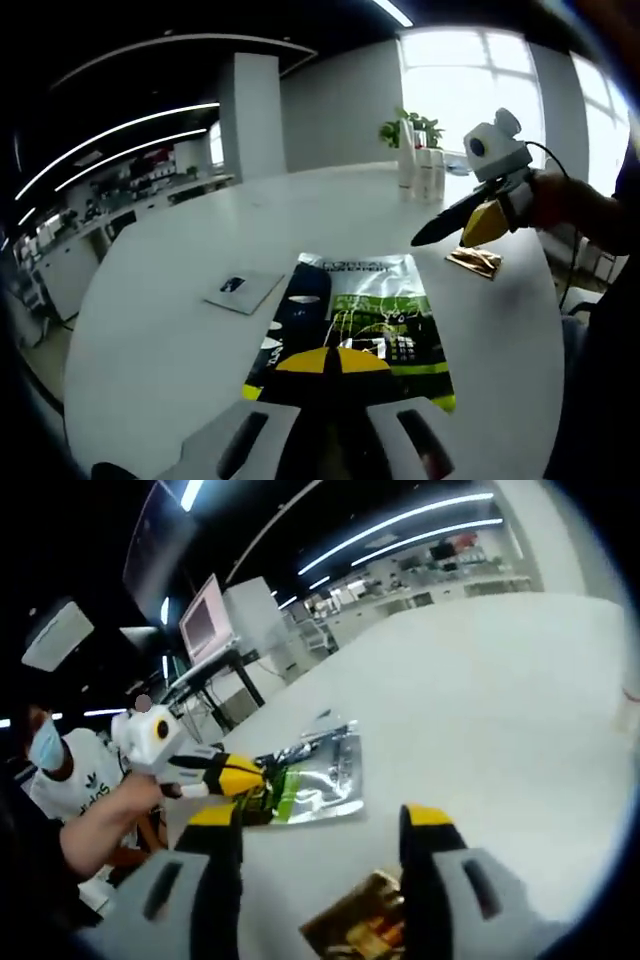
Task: Arrange the skincare products in the storage area until every visible bottle or jar stands upright without overlapping.
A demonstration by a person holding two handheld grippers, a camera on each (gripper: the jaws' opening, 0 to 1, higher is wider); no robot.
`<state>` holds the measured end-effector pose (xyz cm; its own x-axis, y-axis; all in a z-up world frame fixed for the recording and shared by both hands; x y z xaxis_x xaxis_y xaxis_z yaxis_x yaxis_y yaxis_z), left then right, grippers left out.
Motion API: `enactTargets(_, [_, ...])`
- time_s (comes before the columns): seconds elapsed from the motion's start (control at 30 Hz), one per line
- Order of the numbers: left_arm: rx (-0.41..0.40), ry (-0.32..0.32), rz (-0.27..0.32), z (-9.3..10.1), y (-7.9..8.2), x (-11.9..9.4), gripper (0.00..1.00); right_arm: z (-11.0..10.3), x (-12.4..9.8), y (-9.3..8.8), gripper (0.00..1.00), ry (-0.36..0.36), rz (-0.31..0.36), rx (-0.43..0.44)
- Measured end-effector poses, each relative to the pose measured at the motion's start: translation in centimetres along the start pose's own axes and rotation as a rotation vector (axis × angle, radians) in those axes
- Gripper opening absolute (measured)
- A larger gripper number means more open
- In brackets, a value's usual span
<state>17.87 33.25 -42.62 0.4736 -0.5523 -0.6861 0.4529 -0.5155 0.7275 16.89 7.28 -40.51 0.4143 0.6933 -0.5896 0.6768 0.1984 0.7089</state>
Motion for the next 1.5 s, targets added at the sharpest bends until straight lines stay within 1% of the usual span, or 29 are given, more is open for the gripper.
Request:
enactTargets(0.5, [-0.004,0.0,-0.001,0.2,0.1,-0.1,0.0,-0.3,0.6,-0.1,0.63,0.026,-0.023,-0.003])
enactTargets(1.0, [-0.013,-0.002,-0.001,0.2,0.1,-0.2,0.0,-1.0,1.5,0.5,0.62,0.051,-0.036,-0.007])
enactTargets(1.1, [-0.016,-0.004,0.001,0.2,0.1,-0.2,0.0,-1.1,1.6,0.5,0.62,0.077,-0.028,0.016])
enactTargets(1.23, [-0.018,-0.003,0.003,0.2,0.1,-0.2,0.0,-1.0,1.7,0.7,0.63,0.088,-0.017,0.041])
enactTargets(1.5, [-0.023,-0.005,0.008,0.1,0.0,-0.2,0.0,-0.7,1.6,0.8,0.64,0.151,0.033,0.152])
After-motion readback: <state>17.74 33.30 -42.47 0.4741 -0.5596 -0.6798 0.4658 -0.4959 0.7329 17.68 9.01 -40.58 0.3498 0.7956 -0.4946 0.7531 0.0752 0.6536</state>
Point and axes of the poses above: the point that each gripper's makers call its tool centre point, and the gripper's own axes: x roughly forward along the fingers, z roughly to its right, y roughly out of its top, the point moved 10 cm from there along -x, roughly backward along the fingers, and after that the axes turned 14 degrees about -z, right-handed, at the moved point
